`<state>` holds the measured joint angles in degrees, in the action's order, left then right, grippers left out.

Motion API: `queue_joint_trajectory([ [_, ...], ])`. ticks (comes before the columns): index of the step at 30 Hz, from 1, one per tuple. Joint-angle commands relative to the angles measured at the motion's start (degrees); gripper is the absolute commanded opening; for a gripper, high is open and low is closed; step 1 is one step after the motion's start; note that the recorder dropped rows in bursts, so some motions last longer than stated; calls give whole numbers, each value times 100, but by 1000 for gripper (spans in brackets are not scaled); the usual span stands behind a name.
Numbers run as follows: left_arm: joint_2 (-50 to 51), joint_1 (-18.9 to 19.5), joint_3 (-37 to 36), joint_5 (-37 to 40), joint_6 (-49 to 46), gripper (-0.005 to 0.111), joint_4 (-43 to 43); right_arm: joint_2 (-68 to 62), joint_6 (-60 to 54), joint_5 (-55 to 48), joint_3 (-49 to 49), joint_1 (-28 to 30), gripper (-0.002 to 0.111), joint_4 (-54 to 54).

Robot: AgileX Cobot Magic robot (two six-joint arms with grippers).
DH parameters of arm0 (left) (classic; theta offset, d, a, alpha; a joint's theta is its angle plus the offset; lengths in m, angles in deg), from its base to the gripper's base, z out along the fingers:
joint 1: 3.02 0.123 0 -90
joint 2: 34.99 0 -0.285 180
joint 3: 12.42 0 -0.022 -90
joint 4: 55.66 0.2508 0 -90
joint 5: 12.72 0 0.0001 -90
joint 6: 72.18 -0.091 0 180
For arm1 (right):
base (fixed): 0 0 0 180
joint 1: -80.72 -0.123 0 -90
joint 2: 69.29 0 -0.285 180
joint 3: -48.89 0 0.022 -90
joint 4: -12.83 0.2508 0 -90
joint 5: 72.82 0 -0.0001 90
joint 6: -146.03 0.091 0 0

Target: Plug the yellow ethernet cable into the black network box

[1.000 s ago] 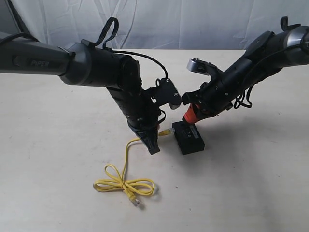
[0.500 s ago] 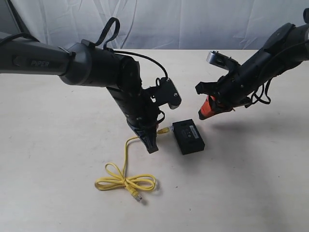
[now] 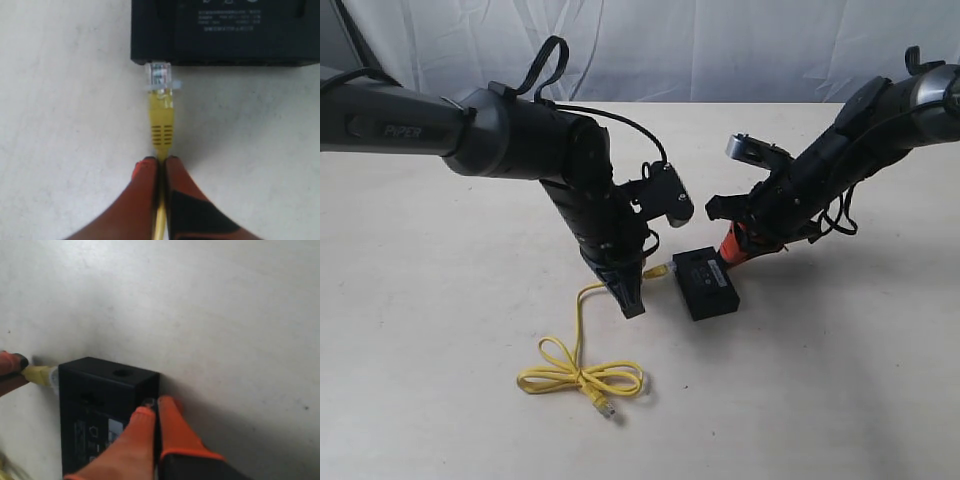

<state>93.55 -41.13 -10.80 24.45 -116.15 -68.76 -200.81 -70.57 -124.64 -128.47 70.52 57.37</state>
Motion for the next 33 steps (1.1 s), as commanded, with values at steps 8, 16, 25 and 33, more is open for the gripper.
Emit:
queue_joint_trajectory([
  [8,21,-24,17,35,30,0,122,3,-83,59,14,-24,-1,83],
  [16,184,-24,17,-123,30,0,78,3,-133,59,14,-24,-1,71],
  [25,184,-24,17,-31,40,0,78,3,-145,49,14,-24,-1,7],
  [33,172,-24,17,74,53,0,112,3,-145,57,14,-24,-1,-38],
])
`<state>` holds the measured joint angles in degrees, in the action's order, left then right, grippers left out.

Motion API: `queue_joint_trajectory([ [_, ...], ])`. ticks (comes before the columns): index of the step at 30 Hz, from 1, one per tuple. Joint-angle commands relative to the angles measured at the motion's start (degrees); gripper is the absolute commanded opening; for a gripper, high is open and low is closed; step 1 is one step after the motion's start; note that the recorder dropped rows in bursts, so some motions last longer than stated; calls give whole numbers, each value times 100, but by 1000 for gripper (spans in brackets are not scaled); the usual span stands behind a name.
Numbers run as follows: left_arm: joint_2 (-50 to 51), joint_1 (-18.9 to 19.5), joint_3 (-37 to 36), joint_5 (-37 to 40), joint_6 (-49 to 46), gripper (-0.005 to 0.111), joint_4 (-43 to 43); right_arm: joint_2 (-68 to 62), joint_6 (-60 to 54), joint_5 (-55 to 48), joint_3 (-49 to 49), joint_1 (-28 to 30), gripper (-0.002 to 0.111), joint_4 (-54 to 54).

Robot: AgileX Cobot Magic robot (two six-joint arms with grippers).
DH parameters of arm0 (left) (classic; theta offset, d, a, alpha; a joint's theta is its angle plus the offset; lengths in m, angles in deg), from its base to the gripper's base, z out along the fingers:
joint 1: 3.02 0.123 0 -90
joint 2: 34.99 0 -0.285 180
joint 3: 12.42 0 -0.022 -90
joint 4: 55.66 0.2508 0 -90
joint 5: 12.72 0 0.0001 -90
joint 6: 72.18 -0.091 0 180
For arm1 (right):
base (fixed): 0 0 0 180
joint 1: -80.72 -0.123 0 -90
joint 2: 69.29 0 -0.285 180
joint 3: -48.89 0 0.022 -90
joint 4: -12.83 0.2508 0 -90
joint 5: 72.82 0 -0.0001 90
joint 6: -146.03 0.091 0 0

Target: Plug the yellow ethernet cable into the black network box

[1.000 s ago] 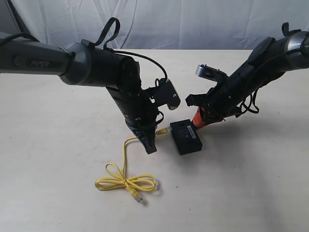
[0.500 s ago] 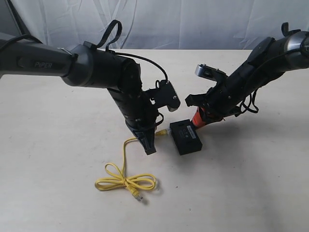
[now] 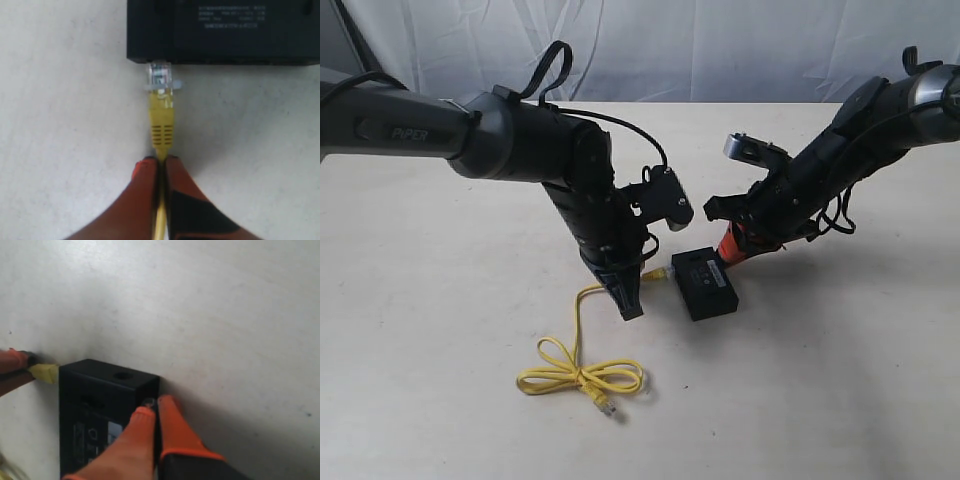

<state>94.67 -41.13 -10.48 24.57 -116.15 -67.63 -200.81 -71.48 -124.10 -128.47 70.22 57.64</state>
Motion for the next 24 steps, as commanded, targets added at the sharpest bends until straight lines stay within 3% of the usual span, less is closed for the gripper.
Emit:
queue_joint_trajectory([
  [1,-1,-24,-16,62,53,0,-2,3,-55,3,14,7,-1,-64],
  [24,-117,-24,-16,-191,-41,0,-124,3,-300,-54,14,7,-1,111],
])
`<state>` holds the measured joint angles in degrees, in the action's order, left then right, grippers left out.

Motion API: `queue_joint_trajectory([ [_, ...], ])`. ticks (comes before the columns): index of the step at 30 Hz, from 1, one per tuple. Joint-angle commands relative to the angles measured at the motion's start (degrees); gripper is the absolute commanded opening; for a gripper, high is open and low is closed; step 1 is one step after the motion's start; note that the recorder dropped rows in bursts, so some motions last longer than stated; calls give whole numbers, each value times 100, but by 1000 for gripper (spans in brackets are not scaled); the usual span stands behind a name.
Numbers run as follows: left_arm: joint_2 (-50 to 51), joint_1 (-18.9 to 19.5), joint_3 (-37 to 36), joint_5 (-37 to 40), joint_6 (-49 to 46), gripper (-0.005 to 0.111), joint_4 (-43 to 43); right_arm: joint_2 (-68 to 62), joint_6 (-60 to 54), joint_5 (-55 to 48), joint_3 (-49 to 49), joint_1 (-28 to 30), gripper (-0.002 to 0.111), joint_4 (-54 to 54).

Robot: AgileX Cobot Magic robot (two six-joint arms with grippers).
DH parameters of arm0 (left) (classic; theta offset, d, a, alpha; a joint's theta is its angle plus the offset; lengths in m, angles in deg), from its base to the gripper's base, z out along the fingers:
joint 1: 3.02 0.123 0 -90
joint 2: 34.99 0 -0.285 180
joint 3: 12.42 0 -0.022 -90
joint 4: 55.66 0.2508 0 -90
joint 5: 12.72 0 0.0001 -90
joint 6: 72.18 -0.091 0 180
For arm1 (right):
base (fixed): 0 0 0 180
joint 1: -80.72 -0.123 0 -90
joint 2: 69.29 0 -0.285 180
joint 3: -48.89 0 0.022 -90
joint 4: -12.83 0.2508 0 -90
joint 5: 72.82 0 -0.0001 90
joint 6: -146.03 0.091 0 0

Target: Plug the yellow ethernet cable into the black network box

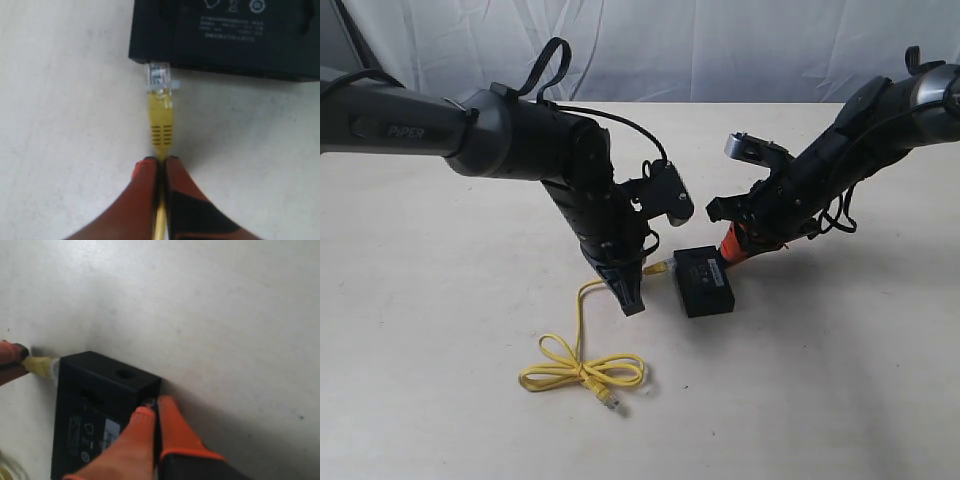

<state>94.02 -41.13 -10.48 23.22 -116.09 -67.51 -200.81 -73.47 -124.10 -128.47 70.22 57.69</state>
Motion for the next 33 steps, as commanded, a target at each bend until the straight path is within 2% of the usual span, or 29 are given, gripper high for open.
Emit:
queue_joint_trajectory([
  [1,-52,-24,-16,-13,-147,0,-159,3,-101,-54,14,7,-1,105],
  [13,-52,-24,-16,83,-341,0,-183,3,-202,21,14,7,-1,104],
  [24,-52,-24,-16,-81,-341,0,-445,3,-268,-15,14,-306,-1,104],
  [33,-52,-24,-16,-93,-341,0,-445,3,-268,-77,14,-332,-1,196],
])
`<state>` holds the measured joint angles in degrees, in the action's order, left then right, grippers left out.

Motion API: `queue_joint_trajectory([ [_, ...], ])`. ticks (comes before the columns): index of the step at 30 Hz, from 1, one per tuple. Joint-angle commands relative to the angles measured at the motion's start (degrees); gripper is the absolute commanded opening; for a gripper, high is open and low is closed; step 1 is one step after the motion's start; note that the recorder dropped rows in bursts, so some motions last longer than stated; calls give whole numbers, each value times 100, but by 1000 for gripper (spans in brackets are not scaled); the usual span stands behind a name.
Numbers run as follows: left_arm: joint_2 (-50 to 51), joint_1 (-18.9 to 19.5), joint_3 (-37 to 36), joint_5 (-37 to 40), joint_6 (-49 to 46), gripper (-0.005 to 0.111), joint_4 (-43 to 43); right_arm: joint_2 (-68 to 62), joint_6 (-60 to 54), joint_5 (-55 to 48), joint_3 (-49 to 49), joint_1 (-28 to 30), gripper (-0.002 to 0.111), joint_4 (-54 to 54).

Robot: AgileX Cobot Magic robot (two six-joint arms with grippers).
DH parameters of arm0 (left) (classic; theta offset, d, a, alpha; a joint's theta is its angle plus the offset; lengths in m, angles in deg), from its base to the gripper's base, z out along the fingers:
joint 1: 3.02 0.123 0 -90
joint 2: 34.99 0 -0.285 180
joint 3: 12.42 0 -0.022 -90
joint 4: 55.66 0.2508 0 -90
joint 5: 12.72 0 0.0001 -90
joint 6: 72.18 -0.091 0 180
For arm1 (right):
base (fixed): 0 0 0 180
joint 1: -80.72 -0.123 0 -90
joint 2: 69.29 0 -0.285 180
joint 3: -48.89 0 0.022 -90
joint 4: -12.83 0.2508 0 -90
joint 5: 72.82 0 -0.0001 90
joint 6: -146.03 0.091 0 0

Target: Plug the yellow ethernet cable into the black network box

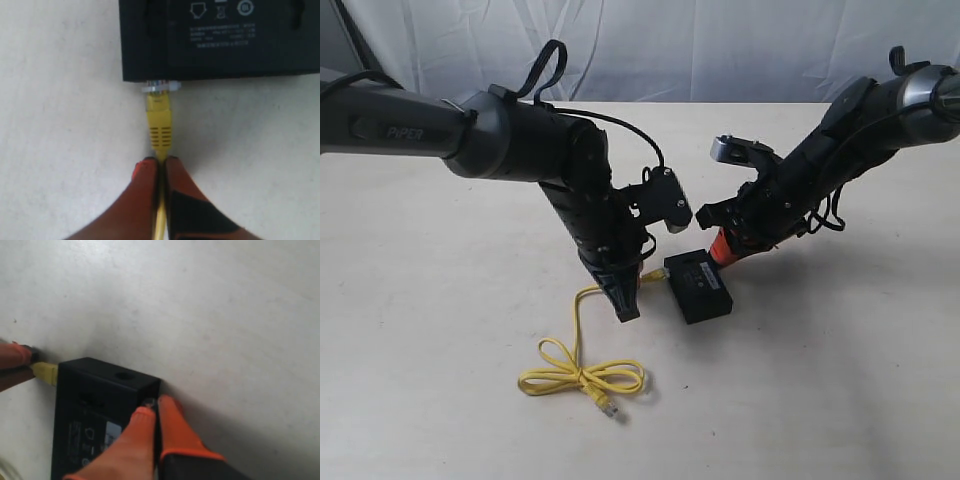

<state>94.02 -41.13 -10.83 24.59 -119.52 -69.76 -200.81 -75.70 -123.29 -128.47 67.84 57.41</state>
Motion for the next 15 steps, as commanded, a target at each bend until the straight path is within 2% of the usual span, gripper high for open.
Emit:
queue_joint_trajectory([
  [1,-52,-24,19,-241,2,0,-220,3,-45,-168,14,-94,-1,241],
  [15,-52,-24,19,-309,-10,0,-188,3,-181,-142,14,-309,-1,251],
])
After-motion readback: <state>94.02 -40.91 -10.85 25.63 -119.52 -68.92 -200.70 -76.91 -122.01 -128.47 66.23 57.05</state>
